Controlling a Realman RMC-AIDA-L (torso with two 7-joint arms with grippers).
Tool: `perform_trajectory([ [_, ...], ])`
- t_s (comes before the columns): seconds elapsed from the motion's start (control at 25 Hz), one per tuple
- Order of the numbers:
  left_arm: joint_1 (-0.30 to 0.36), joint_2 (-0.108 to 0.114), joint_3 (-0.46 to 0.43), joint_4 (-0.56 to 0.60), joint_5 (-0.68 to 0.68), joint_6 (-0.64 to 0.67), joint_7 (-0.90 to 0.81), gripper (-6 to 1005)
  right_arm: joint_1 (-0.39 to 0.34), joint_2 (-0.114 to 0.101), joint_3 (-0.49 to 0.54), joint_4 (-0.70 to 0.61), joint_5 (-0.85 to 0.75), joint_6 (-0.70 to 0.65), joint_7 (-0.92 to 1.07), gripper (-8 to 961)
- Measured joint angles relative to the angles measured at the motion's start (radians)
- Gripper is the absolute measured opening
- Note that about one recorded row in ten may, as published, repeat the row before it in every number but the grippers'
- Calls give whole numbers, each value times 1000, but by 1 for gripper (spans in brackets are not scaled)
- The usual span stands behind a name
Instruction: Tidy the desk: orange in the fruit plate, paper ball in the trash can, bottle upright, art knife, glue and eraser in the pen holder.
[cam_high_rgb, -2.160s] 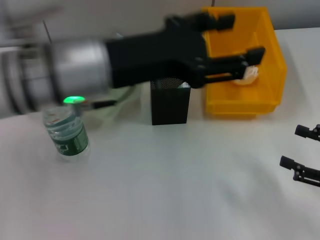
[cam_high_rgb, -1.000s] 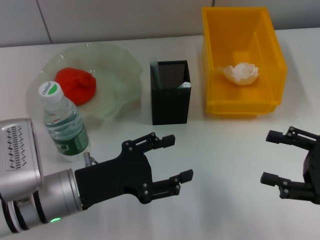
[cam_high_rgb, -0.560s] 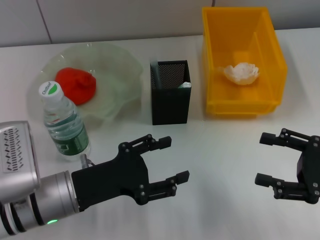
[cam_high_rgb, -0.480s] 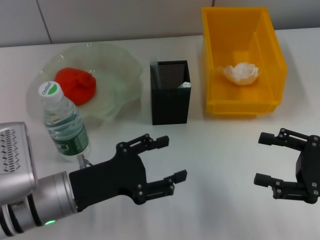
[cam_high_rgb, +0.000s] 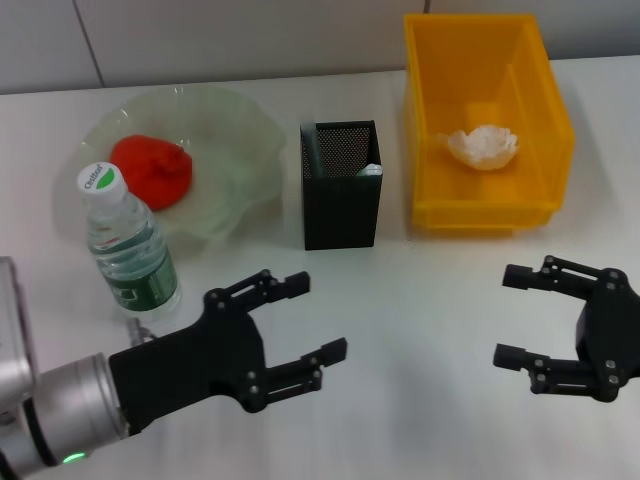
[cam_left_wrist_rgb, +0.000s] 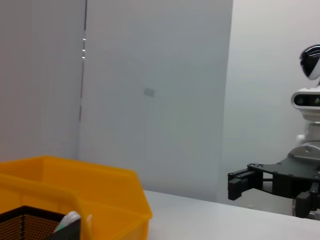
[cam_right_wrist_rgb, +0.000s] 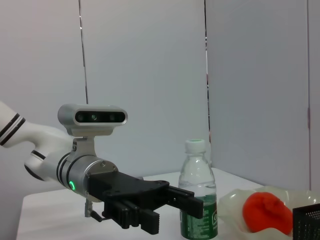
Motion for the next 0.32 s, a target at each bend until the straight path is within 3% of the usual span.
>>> perform_trajectory([
  [0.32, 47, 17, -41, -7, 2, 26, 13, 783, 42, 11, 0, 10, -39, 25, 15, 806],
])
